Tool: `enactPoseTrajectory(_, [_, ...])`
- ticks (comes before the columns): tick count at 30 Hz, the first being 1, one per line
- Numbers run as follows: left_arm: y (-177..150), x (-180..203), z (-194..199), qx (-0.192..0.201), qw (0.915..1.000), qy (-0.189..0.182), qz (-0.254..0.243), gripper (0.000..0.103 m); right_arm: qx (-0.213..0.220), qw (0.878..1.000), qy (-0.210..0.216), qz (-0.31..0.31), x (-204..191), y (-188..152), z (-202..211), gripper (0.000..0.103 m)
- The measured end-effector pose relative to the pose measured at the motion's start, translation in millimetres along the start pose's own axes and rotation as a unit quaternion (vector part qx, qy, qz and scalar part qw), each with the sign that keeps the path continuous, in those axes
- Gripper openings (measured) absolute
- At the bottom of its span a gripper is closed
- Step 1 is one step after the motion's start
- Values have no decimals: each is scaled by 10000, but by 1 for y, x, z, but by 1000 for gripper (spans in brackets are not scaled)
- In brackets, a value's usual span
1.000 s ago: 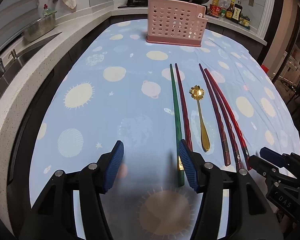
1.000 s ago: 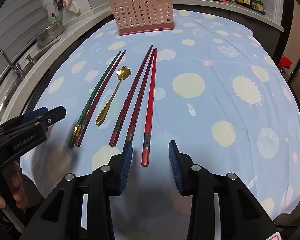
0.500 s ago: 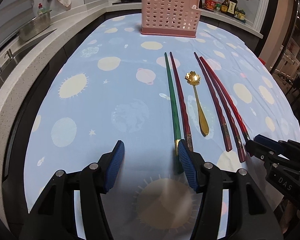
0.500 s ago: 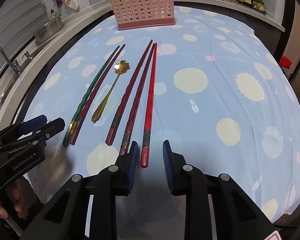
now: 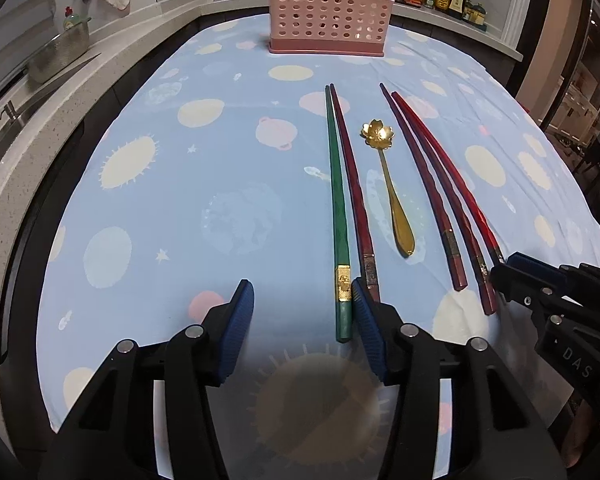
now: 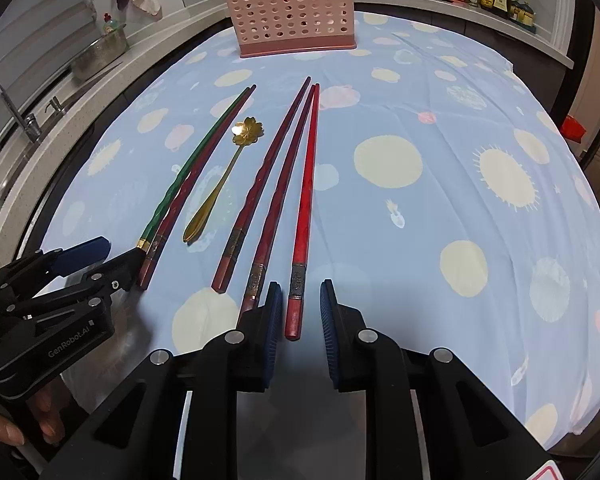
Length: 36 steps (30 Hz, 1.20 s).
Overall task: Organize utensils
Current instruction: 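Move the left tool to the green chopstick while the right tool approaches a bright-red chopstick, then close the left gripper on the green chopstick while the right gripper closes on the red chopstick, then lift the green chopstick with the left tool while the right tool lifts the red chopstick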
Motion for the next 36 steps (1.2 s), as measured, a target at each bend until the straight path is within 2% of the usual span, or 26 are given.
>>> enactPoseTrajectory(3, [0, 0, 0, 3, 10000, -5, 14, 48, 4, 10000, -1, 9, 0, 0, -1, 19])
enactPoseTrajectory(6, [0, 0, 0, 9, 10000, -10, 22, 43, 10, 10000, -18, 30, -1, 1, -1, 19])
enactPoseTrajectory(12, [1, -1, 1, 22, 10000, -51, 36, 29, 27, 10000, -45, 59, -2, 1, -2, 15])
enactPoseTrajectory(14, [1, -1, 2, 27, 10000, -83, 45, 18, 31, 10000, -33, 38, -1, 1, -2, 12])
enactPoseTrajectory(19, [0, -2, 3, 19, 9998, -175, 69, 8, 40, 10000, 3, -22, 1, 1, -2, 8])
enactPoseTrajectory(29, [2, -9, 9, 7, 9990, -363, 270, 7, 138, 9998, 55, -143, 6, 1, 5, 7])
enactPoseTrajectory(36, [8, -12, 26, 160, 9979, -473, 410, 7, 355, 9988, 146, -301, 11, 4, 21, 7])
Point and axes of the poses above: each gripper's, at about its wrist camera, not at the fingertips, and z roughly against the way its jaws point, x to its right, y to its top, the point moved 2 cm from there along -z, roughly the way its jaws point, and after that the axes turned 1 degree about -x, right-handed, at the moved point
